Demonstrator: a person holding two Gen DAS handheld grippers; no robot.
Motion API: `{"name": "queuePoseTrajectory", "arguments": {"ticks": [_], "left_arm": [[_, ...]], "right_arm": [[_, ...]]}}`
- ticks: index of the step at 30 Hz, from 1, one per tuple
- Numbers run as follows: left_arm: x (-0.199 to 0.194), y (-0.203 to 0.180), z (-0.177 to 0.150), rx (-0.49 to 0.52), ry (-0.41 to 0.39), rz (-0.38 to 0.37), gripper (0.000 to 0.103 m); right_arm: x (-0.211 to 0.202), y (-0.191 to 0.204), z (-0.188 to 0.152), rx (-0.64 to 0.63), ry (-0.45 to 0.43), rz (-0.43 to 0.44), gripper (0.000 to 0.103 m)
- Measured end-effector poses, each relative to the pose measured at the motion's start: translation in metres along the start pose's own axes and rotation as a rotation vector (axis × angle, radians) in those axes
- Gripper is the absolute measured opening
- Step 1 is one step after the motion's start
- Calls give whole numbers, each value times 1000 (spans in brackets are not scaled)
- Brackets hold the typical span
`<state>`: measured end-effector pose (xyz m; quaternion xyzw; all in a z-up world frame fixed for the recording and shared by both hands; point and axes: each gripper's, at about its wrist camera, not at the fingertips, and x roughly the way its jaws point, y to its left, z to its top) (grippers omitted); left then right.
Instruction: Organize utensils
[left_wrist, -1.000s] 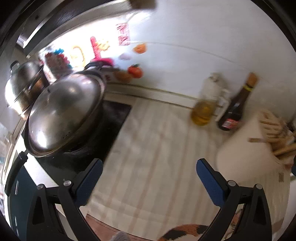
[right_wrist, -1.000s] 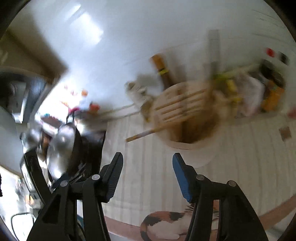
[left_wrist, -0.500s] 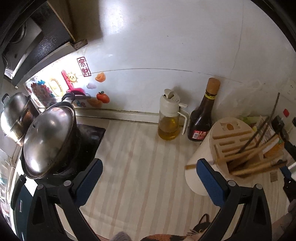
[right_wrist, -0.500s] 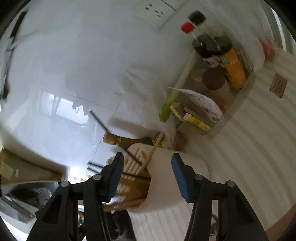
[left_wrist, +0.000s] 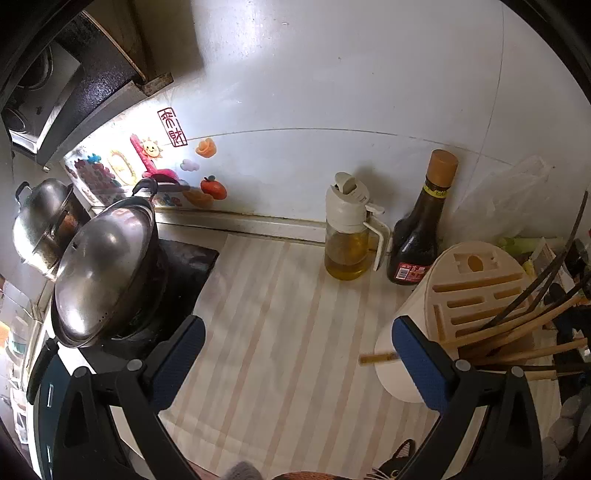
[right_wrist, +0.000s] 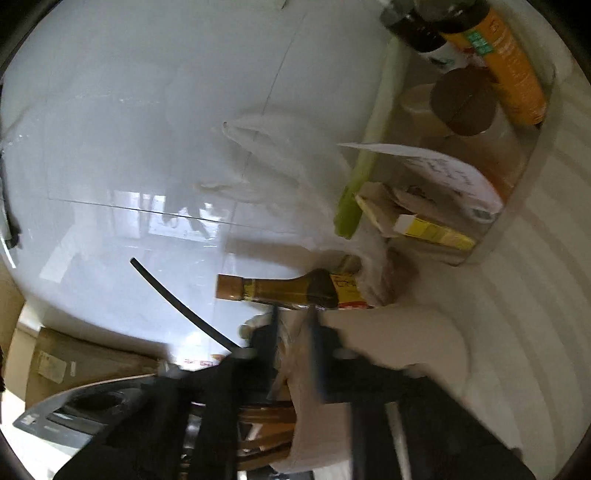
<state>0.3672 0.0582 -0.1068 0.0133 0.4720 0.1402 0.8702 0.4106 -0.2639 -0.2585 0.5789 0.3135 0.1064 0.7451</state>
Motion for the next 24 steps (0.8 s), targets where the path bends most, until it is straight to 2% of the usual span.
{"name": "queuePoseTrajectory", "arguments": {"ticks": [5, 9, 20, 24], "left_arm": [[-3, 2, -1, -8, -2, 16, 103], [-14, 8, -3, -13, -15, 18, 103], [-45, 6, -3, -10, -44, -33, 103], [-53, 6, 0, -19, -63, -44, 103]], "right_arm": [[-8, 11, 2, -50, -23, 10, 7], [-31, 38, 5, -144, -62, 7, 6], [-93, 166, -7, -561, -184, -13, 5], [-102, 198, -13, -691, -189, -64, 5]]}}
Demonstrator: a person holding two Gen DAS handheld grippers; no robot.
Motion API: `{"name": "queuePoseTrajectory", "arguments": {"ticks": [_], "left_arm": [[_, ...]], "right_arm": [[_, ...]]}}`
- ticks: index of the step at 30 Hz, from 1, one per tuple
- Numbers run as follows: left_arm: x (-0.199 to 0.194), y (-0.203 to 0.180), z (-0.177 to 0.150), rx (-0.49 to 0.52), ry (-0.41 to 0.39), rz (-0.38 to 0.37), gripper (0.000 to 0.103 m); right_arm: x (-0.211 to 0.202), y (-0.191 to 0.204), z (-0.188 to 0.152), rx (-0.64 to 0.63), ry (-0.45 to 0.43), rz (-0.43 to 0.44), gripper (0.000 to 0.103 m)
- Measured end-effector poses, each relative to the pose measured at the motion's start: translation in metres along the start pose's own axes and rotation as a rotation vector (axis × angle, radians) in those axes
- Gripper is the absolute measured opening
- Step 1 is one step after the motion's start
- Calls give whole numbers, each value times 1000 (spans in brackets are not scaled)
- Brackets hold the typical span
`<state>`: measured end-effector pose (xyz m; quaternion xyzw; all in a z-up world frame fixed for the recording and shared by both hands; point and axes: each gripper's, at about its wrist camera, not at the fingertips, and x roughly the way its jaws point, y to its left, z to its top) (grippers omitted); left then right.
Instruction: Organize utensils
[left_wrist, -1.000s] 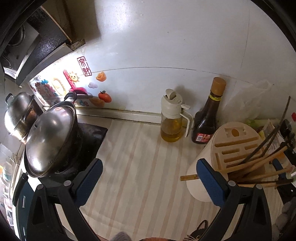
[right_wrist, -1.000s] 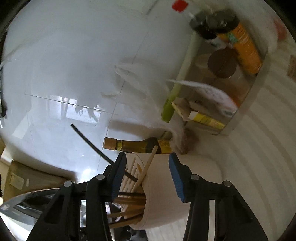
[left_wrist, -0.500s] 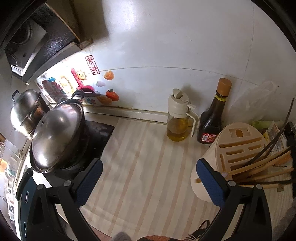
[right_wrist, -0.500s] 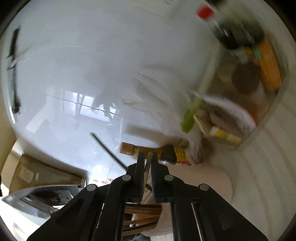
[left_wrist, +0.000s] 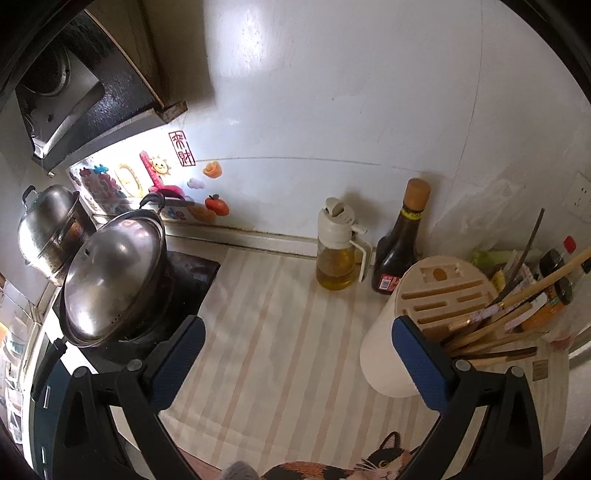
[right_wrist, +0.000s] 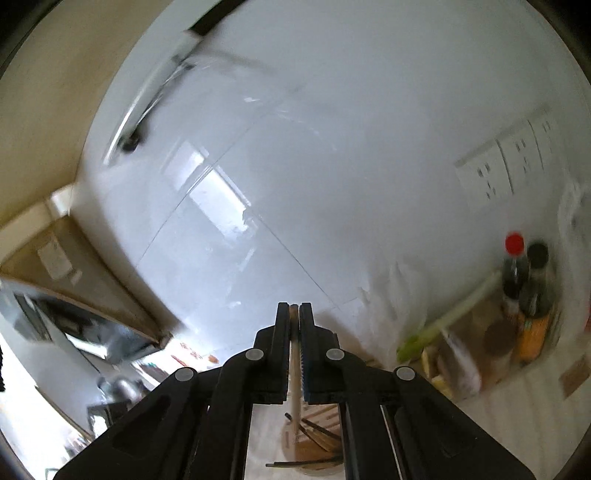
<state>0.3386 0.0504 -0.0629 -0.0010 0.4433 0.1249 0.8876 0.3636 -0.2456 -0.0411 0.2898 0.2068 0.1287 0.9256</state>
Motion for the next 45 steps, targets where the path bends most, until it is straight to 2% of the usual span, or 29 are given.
{"name": "queuePoseTrajectory", "arguments": {"ticks": [4, 8, 11, 14, 15, 16, 17, 18, 19, 21, 24, 28, 32, 38, 45], "left_arm": [[-3, 3, 1, -16, -7, -1, 103], [-1, 5, 0, -11, -5, 3, 103], [2, 8, -2, -17, 7, 1, 103], [0, 12, -4, -17, 6, -4, 103], [-1, 14, -5, -18, 5, -6, 103], [-2, 16, -5, -20, 2, -9, 103], [-5, 17, -6, -19, -2, -13, 103], [-7, 19, -8, -18, -5, -15, 103], [-9, 20, -10, -16, -9, -18, 103], [-14, 22, -15, -6, -16, -24, 103], [-24, 23, -24, 8, -27, -47, 103], [-40, 23, -43, 44, -48, -78, 103], [-56, 17, -66, 76, -51, -116, 103], [-94, 12, -92, 99, -73, -160, 103], [-174, 17, -120, 78, -175, -175, 103]], "right_arm": [[5, 20, -7, -127, 47, -43, 5], [18, 33, -20, -189, 116, -31, 5], [37, 44, -35, -220, 201, -3, 5], [56, 57, -48, -246, 335, 0, 8], [56, 63, -52, -269, 351, -20, 16], [54, 68, -55, -299, 347, -48, 38], [52, 72, -56, -315, 340, -61, 52], [46, 74, -56, -320, 326, -69, 75], [39, 76, -56, -325, 309, -86, 83], [23, 81, -58, -336, 266, -125, 83], [-3, 84, -64, -386, 227, -244, 103], [-26, 76, -93, -433, 247, -424, 103], [-45, 64, -119, -420, 254, -507, 103], [-97, 65, -130, -429, 194, -543, 103], [-182, 89, -128, -458, 118, -526, 103]]}}
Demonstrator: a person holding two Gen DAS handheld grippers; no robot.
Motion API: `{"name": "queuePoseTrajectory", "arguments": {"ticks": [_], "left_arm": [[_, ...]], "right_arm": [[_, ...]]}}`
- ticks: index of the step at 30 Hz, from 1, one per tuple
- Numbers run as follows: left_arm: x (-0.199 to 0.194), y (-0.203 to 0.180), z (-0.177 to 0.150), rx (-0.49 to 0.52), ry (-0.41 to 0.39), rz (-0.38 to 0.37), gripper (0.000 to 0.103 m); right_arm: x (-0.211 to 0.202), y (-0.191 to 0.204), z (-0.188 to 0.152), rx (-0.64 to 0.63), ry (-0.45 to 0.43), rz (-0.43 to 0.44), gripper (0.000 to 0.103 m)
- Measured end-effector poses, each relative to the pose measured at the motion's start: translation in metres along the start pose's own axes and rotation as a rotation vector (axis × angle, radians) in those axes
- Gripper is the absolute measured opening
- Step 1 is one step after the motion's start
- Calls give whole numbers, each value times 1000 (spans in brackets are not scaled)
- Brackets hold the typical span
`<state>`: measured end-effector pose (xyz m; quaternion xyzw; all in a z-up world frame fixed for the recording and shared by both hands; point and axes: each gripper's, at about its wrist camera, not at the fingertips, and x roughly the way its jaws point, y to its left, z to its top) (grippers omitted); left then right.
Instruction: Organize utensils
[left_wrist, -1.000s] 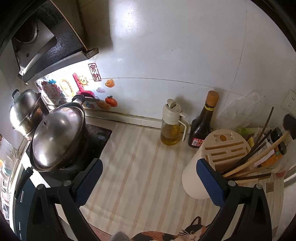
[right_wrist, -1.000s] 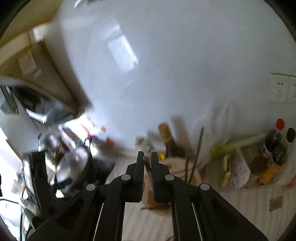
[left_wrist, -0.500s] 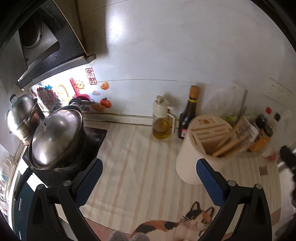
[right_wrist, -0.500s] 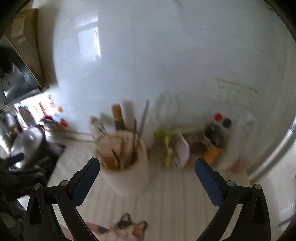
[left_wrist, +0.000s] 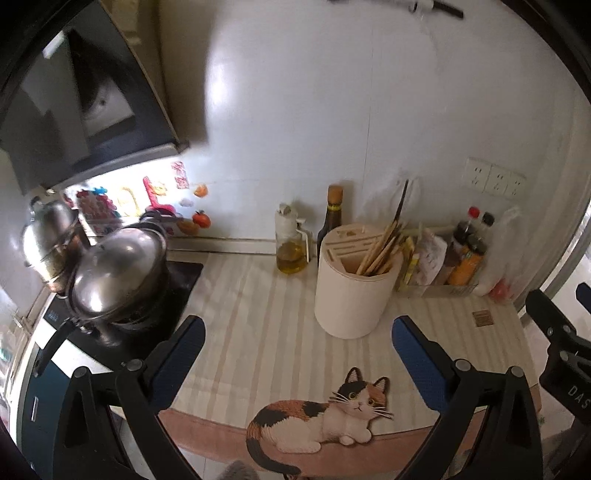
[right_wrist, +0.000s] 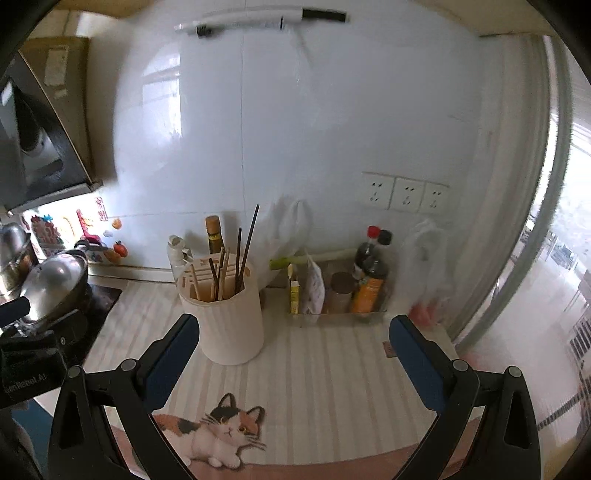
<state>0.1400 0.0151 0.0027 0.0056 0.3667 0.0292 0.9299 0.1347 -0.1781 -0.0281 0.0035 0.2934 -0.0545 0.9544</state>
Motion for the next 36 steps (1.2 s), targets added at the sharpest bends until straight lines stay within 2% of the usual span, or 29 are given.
{"name": "queuePoseTrajectory", "arguments": {"ticks": [5, 10, 18, 24, 36], "left_arm": [[-51, -4, -13, -19, -56, 18, 103], [-88, -5, -27, -21, -79, 24, 103], [-105, 11, -40, -34, -65, 8, 103], [-99, 18, -29, -11, -46, 7, 103], [-86, 32, -2, -8, -33, 15, 103]], "right_arm": [[-54, -11, -8, -15, -33, 30, 103], [-99, -13, -16, -23, -57, 47, 103], [-141, -8, -22, -7, -47, 44, 103], [-138, 8, -9, -21, -18, 64, 103], [-109, 23, 21, -20, 14, 35, 103]]}}
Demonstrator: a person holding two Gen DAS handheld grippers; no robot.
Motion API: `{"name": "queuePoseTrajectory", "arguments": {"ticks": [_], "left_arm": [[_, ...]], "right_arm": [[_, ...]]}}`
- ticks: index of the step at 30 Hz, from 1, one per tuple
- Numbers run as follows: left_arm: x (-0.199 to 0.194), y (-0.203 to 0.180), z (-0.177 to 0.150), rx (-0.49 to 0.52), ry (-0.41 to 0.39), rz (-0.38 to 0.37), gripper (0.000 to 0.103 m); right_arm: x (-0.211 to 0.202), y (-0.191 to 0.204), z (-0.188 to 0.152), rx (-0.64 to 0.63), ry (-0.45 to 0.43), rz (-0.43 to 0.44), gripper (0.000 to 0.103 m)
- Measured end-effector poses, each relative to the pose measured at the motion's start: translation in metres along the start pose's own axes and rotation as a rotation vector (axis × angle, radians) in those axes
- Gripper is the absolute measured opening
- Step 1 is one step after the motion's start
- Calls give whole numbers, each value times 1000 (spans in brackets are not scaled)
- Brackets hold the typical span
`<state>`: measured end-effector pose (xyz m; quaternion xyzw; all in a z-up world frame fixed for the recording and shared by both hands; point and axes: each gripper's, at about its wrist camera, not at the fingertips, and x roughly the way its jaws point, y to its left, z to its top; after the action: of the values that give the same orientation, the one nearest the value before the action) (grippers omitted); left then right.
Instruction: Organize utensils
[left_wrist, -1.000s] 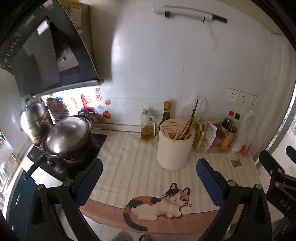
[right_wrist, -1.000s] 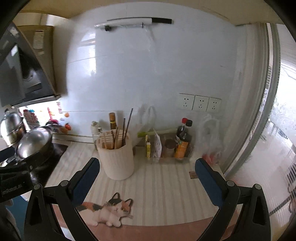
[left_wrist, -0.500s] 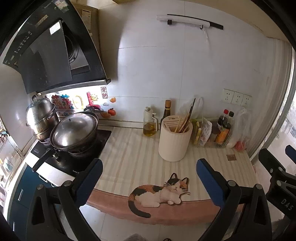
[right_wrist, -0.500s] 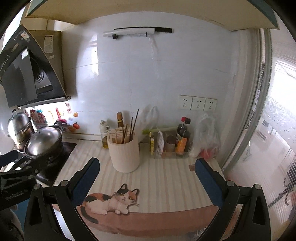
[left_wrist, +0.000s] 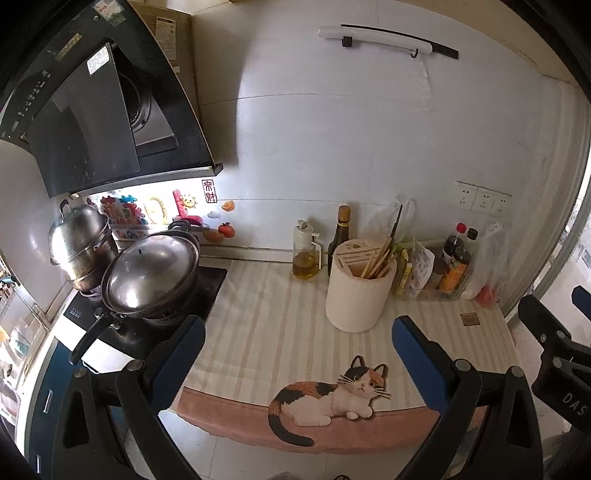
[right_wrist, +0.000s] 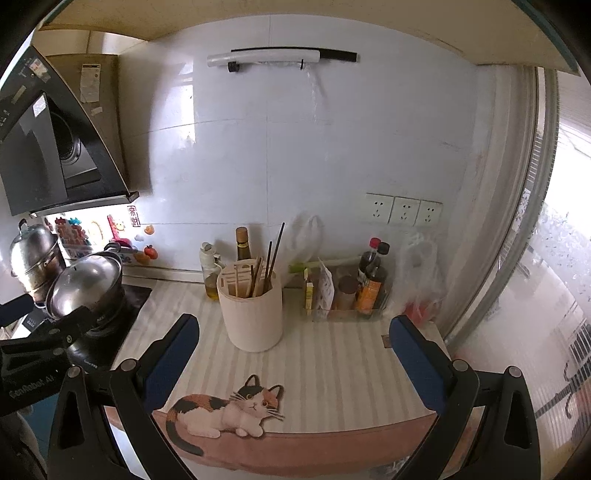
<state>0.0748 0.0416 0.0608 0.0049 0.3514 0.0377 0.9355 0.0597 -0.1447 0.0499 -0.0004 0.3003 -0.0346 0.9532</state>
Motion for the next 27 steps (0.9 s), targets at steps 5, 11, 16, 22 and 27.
{"name": "queuePoseTrajectory", "arguments": {"ticks": [5, 11, 16, 22, 27], "left_arm": [[6, 2, 1, 14, 19, 12, 103], [11, -3, -2, 44, 33, 0, 103], [14, -4, -4, 36, 42, -8, 103], [16, -5, -4, 34, 41, -7, 103], [18, -7, -5, 30, 41, -12, 103]], "right_arm": [[17, 2, -1, 0, 39, 14, 103], [25, 3, -5, -5, 56, 11, 103], [27, 4, -5, -12, 61, 7, 103], [29, 3, -6, -11, 63, 5, 103], [30, 3, -6, -13, 64, 1, 103]]}}
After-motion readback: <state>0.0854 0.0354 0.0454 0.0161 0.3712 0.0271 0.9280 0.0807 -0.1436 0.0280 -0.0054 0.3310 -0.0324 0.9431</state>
